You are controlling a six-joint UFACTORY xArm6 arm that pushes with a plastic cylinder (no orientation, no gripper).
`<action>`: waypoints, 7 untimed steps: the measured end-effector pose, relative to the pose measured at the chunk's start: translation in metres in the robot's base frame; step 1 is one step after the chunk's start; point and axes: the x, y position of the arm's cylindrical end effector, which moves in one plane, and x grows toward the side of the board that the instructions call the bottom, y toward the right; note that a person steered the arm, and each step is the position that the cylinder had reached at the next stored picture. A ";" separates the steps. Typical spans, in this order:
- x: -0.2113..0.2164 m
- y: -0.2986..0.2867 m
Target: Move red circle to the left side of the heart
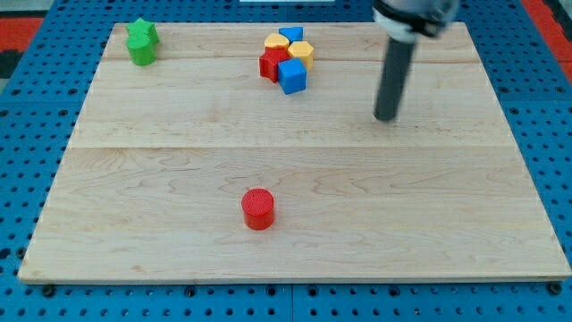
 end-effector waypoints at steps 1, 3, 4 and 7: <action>0.087 -0.055; 0.148 -0.134; 0.117 -0.204; 0.056 -0.166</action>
